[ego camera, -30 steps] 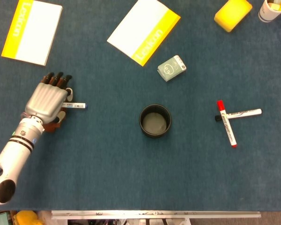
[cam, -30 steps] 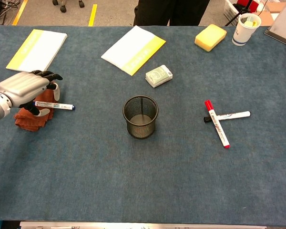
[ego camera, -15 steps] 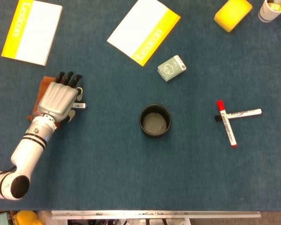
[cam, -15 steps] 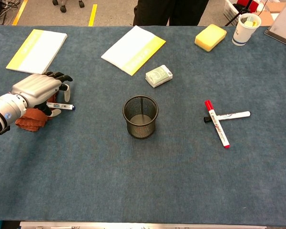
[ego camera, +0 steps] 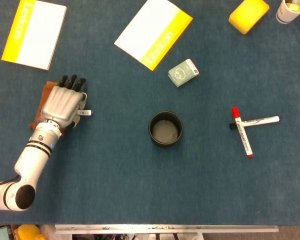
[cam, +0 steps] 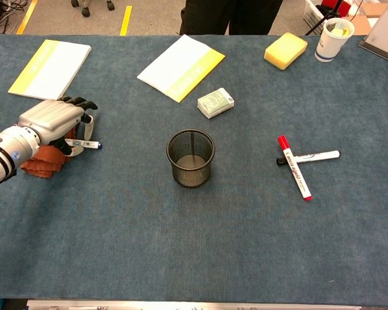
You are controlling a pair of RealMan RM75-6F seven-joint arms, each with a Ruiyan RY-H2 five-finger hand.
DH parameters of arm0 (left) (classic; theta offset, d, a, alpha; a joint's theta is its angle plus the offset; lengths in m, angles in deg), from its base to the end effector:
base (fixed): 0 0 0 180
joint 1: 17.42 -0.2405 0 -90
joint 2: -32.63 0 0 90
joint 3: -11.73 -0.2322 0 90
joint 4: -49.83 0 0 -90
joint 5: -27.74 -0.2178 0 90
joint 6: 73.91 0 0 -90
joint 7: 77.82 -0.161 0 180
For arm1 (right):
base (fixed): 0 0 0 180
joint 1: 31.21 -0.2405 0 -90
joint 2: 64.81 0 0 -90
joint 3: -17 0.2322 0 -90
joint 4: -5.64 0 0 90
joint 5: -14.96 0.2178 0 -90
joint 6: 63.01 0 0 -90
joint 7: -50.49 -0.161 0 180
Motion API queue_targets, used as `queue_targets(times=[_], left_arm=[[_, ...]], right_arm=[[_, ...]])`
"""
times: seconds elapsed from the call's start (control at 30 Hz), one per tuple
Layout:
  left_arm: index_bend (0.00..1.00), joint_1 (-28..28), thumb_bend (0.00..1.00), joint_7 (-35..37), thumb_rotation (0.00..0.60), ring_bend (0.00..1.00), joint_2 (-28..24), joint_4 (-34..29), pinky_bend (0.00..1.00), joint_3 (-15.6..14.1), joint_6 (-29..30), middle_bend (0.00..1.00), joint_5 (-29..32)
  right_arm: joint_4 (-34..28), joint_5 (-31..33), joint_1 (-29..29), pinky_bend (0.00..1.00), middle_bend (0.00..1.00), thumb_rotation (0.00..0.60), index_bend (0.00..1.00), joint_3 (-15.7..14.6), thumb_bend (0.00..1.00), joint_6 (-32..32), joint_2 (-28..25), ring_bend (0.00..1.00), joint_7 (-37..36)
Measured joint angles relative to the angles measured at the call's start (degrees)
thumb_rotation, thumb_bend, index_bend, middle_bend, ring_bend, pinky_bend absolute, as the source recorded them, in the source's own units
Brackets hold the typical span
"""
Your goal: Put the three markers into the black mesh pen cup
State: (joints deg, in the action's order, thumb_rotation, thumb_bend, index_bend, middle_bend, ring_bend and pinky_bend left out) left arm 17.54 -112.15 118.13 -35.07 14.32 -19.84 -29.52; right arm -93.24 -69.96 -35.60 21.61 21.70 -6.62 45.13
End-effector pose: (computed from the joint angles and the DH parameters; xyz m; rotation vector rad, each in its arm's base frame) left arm -0.2184 0.3031 -0.0322 -1.9061 -0.8876 -0.4934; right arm -0.2794 -0.1998 0.1657 1.3224 -0.9746 0.9940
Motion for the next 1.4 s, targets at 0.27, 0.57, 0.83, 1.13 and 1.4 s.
queue_targets(times=[0.27,0.57,0.83,1.13,1.4], left_arm=[[0.49,0.01,0.28,0.55,0.600,0.01,0.76,1.02,0.08,-0.53,0.28,0.10,0.06],[0.53,0.56,0.28,0.92,0.600,0.01,1.14,1.49,0.08,-0.12,0.51,0.12,0.33],[0.56,0.91,0.28,0.81,0.600,0.01,1.09,1.16,0.08,-0.20,0.67,0.13,0.56],[0.64,0.53,0.28,4.93,0.600,0.02,-0.53,-1.43,0.08,0.65,1.16,0.18,-0.50],[0.64,-0.22,0.28,13.98,0.600,0.03,-7.35,-10.06,0.08,3.13,0.98,0.20,-2.55]], right_arm=[[-0.41,-0.10,0.30,0.28,0.19,0.600,0.20,-0.03,0.30,0.38,-0.30,0.10,0.18],[-0.39,-0.05,0.57,0.28,0.19,0.600,0.20,-0.06,0.30,0.57,-0.48,0.10,0.08],[-0.22,-0.02,0.67,0.28,0.19,0.600,0.20,0.00,0.30,0.67,-0.38,0.10,-0.13],[-0.27,-0.25,0.38,0.28,0.19,0.600,0.20,0.16,0.30,0.43,-0.24,0.10,-0.04],[-0.30,-0.48,0.18,0.28,0.19,0.600,0.20,0.25,0.30,0.36,-0.02,0.10,-0.04]])
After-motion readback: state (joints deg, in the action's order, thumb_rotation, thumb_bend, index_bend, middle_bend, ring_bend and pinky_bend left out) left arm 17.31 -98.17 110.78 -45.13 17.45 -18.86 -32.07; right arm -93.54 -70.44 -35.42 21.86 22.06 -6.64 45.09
